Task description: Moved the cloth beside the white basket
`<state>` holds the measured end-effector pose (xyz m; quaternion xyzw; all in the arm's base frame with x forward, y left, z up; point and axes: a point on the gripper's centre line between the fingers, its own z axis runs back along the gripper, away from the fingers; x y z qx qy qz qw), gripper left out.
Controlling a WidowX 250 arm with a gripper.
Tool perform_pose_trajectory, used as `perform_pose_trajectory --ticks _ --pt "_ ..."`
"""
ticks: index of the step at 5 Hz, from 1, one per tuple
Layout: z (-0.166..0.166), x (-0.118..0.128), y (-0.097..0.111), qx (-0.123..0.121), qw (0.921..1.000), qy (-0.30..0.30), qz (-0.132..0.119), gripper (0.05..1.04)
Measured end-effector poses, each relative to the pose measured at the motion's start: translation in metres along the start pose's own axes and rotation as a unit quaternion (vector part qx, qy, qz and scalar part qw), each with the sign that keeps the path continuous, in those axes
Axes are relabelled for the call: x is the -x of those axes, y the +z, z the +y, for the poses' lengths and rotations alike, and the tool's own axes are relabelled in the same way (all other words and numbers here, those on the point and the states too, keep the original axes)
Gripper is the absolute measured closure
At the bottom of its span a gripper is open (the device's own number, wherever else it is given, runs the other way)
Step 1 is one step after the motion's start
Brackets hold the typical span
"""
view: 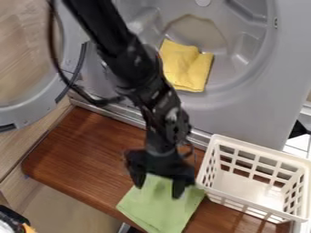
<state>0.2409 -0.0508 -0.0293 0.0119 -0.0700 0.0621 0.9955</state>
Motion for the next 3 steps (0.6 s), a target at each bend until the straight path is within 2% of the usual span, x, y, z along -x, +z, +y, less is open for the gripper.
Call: perform_pose_trajectory --ticks 1,2,3 --pt "-0.003 -0.008 0.027 0.013 0.9996 0.008 -0.023 0.084" --pt "-0.001 -0.01 0.036 0.018 0.9997 0.014 -0.003 0.084" --pt "-0.003 -0.019 0.045 0.024 0.9996 0.013 0.007 0.084"
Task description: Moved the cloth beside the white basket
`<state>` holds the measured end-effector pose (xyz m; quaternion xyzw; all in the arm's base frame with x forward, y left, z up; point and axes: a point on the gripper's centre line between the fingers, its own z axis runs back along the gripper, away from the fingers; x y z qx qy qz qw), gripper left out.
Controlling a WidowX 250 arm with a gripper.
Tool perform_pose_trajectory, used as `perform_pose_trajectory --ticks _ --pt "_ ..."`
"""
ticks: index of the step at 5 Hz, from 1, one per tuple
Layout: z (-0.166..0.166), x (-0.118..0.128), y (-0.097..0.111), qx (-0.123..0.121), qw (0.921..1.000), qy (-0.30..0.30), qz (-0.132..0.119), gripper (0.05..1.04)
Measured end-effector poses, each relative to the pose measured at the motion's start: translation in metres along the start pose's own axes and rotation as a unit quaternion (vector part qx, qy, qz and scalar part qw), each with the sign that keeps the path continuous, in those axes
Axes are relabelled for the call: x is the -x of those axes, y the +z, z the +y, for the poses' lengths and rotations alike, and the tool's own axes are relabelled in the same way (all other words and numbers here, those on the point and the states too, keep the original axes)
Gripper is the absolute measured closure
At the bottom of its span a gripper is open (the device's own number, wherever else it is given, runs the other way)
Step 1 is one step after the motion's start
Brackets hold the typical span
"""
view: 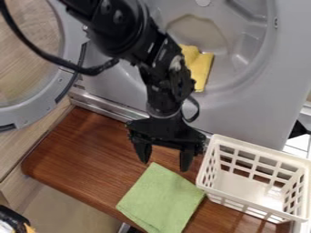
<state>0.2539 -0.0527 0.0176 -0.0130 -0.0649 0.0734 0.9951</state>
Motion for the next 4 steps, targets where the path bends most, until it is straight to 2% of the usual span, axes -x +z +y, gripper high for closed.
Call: perform_pose_trajectory --ticks 1,2,3,4 --pt "0.007 -0.016 0.008 -0.013 0.9999 -0.007 0.002 0.084" --pt "0.036 -0.023 0.013 -0.023 0.9996 0.009 0.015 0.084" --pt "0.065 -0.035 0.022 -0.027 0.9989 0.036 0.013 0.084" --pt "0.087 -0.05 0.036 -0.015 0.9985 0.053 -0.004 0.084"
